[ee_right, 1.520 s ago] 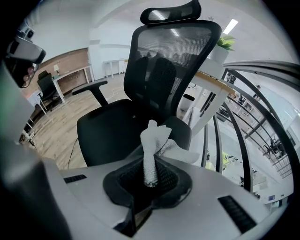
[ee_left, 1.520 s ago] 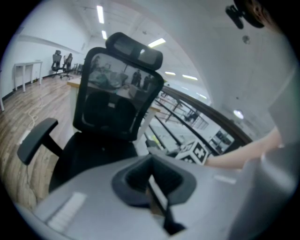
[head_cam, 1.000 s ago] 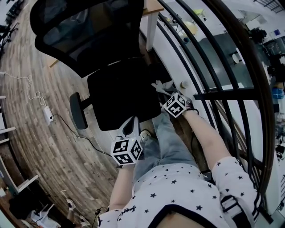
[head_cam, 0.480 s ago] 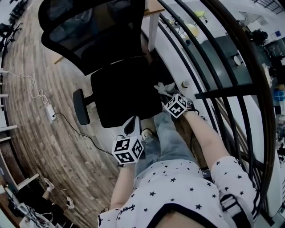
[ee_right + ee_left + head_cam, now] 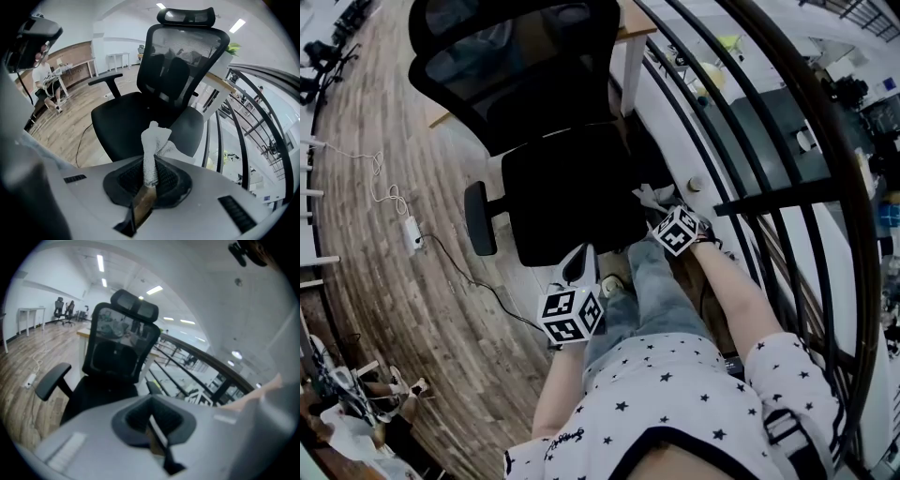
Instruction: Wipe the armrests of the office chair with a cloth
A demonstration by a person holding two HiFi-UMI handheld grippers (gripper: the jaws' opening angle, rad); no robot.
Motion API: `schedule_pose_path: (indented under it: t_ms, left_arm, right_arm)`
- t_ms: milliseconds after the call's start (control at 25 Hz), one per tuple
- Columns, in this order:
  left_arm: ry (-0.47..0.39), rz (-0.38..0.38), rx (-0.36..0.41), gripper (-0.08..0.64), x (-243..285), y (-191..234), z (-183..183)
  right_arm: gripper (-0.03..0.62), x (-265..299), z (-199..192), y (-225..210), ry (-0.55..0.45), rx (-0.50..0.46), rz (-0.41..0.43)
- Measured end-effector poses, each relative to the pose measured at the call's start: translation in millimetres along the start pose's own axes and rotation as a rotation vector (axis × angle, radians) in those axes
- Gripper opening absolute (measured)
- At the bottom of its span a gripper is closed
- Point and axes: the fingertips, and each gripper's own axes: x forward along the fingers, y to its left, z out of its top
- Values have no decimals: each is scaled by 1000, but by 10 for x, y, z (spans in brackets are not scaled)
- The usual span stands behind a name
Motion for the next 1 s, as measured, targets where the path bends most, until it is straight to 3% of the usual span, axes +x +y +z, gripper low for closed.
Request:
schedule_pose_path:
  t_ms: [320, 680, 1000]
  left_arm:
    - [-46, 23, -2, 6, -270, 155, 26]
    - [-92, 59, -18, 6, -653, 426, -53]
    - [-141, 162, -65, 6, -1079, 884, -146]
  right_arm:
    - [34, -264, 301, 136, -96, 28, -16]
    - [34, -603, 670, 620, -212, 22, 10]
    - [34, -787, 1076, 1144, -303, 25, 81]
